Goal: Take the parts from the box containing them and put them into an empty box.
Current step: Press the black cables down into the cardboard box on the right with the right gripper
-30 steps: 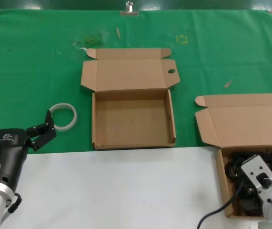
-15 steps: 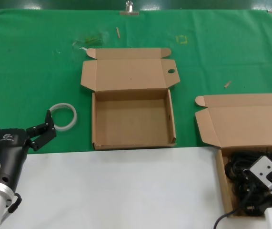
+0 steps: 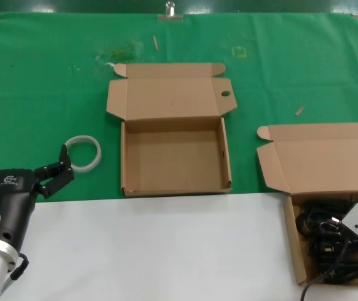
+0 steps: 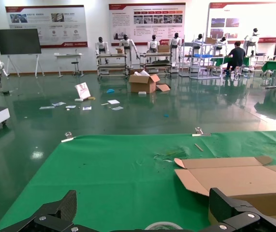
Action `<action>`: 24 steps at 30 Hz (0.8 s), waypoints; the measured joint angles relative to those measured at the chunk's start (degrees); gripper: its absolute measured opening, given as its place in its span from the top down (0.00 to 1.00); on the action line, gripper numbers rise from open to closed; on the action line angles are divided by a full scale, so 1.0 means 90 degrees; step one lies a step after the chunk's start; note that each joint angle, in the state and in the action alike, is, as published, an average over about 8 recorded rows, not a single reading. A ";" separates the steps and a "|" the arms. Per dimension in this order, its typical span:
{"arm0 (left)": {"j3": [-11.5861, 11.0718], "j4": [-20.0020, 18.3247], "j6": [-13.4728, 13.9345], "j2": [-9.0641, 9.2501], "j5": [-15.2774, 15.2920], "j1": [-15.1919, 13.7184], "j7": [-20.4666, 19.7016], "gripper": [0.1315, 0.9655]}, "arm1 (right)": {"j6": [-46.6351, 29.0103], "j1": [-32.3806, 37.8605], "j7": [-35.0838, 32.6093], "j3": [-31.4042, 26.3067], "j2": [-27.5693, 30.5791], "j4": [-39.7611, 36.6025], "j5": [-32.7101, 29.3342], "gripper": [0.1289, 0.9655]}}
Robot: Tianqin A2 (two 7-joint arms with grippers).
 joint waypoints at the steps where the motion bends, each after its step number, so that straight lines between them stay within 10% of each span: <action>1: 0.0000 0.0000 0.0000 0.0000 0.0000 0.0000 0.0000 0.00 | -0.0037 0.0022 -0.0063 0.0030 0.0000 -0.0044 0.0000 0.01; 24: 0.0000 0.0000 0.0000 0.0000 0.0002 0.0000 -0.0003 0.00 | -0.0510 0.0291 -0.0755 0.0244 -0.0002 -0.0605 0.0000 0.26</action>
